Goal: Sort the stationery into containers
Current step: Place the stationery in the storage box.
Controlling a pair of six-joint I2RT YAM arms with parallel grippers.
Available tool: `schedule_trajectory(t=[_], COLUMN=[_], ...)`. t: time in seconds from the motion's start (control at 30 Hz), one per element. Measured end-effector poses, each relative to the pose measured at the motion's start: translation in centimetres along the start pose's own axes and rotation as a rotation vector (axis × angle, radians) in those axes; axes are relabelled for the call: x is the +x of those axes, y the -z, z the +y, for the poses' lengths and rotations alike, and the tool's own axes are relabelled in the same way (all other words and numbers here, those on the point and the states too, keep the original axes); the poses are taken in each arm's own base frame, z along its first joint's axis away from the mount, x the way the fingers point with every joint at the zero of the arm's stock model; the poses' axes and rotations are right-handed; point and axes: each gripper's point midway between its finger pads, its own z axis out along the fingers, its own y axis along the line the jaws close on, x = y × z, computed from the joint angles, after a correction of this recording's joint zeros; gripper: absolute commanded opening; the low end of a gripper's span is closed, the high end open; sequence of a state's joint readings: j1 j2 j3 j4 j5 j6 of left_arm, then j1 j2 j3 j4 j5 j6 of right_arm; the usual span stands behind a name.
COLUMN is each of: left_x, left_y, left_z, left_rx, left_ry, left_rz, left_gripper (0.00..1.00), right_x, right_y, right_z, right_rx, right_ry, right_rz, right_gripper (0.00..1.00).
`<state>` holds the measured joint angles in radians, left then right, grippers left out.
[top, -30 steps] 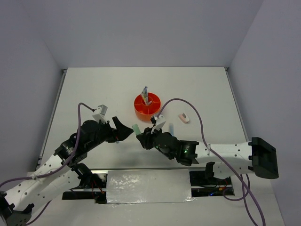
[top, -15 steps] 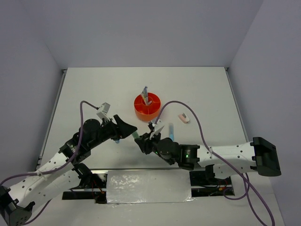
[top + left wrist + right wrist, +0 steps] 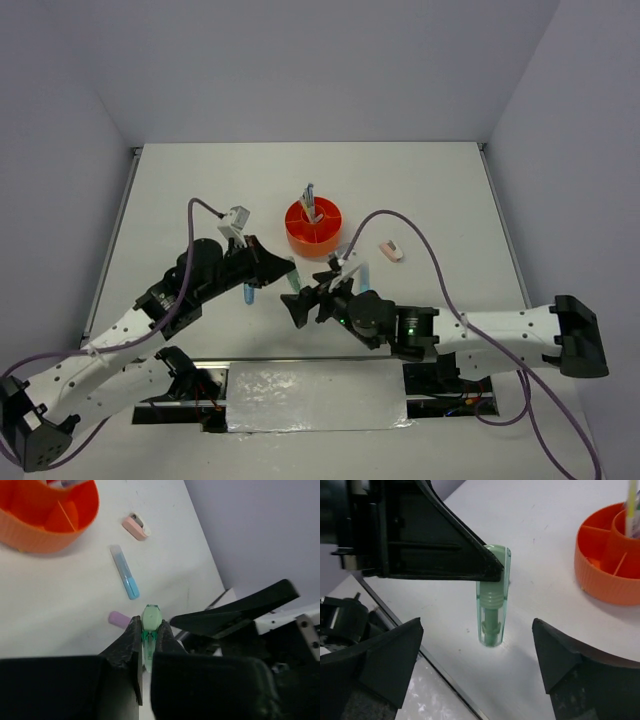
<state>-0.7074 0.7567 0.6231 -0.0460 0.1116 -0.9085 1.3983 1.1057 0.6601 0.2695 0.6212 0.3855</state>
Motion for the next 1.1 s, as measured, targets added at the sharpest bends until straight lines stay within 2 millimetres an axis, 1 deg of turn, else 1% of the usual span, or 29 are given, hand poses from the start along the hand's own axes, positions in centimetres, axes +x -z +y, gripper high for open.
schedule_trajectory(t=[0.07,0.13,0.23,0.27,0.3,0.4,0.43,0.5,0.6,0.73,0.77,0.87,0.9,1.03,1.1], left_x=[-1.1,-2.8,-5.5,-6.2,-6.7,-7.5,-7.7,-7.8,-8.1,-9.2,-9.6,-9.9,-10.0,-9.8,-9.5], left_y=[-0.7,-1.5,-3.2,-3.8,-4.6,-6.8,-7.5,-8.8,-10.1,-11.2,-11.3,-11.8,-11.9,-12.6,-12.7], left_z=[0.0,0.2,1.4,1.8,2.5,4.6,5.4,6.7,8.1,8.3,8.0,7.9,7.9,8.6,9.0], left_rx=[-0.027,-0.072,-0.156,-0.183,-0.212,-0.282,-0.302,-0.334,-0.363,-0.349,-0.337,-0.32,-0.316,-0.319,-0.323], left_ry=[-0.06,-0.132,-0.231,-0.257,-0.281,-0.33,-0.348,-0.368,-0.379,-0.388,-0.387,-0.384,-0.384,-0.381,-0.381], left_rz=[-0.015,-0.065,-0.15,-0.175,-0.193,-0.222,-0.226,-0.234,-0.25,-0.302,-0.325,-0.355,-0.36,-0.365,-0.364], left_gripper=[0.0,0.0,0.0,0.0,0.0,0.0,0.0,0.0,0.0,0.0,0.01,0.08,0.08,0.18,0.19], right_x=[-1.1,-3.8,-7.4,-8.3,-9.0,-10.2,-10.3,-10.0,-8.6,-7.1,-6.9,-6.5,-6.4,-6.1,-6.1], right_y=[0.9,2.8,5.9,6.9,7.9,10.3,10.9,11.7,12.0,12.1,12.1,12.1,12.1,12.0,12.0], right_z=[-0.6,-1.7,-3.7,-4.4,-5.1,-7.0,-7.5,-8.3,-9.3,-10.0,-10.1,-10.3,-10.3,-10.3,-10.3], right_rx=[0.01,0.028,0.062,0.07,0.078,0.095,0.099,0.109,0.141,0.172,0.176,0.185,0.187,0.189,0.189], right_ry=[-0.02,-0.084,-0.183,-0.215,-0.242,-0.31,-0.327,-0.341,-0.326,-0.288,-0.281,-0.265,-0.261,-0.253,-0.252], right_rz=[-0.027,-0.09,-0.18,-0.203,-0.221,-0.258,-0.262,-0.257,-0.22,-0.172,-0.165,-0.15,-0.146,-0.138,-0.136], right_gripper=[1.0,1.0,1.0,1.0,1.0,1.0,1.0,1.0,1.0,1.0,1.0,1.0,1.0,1.0,1.0])
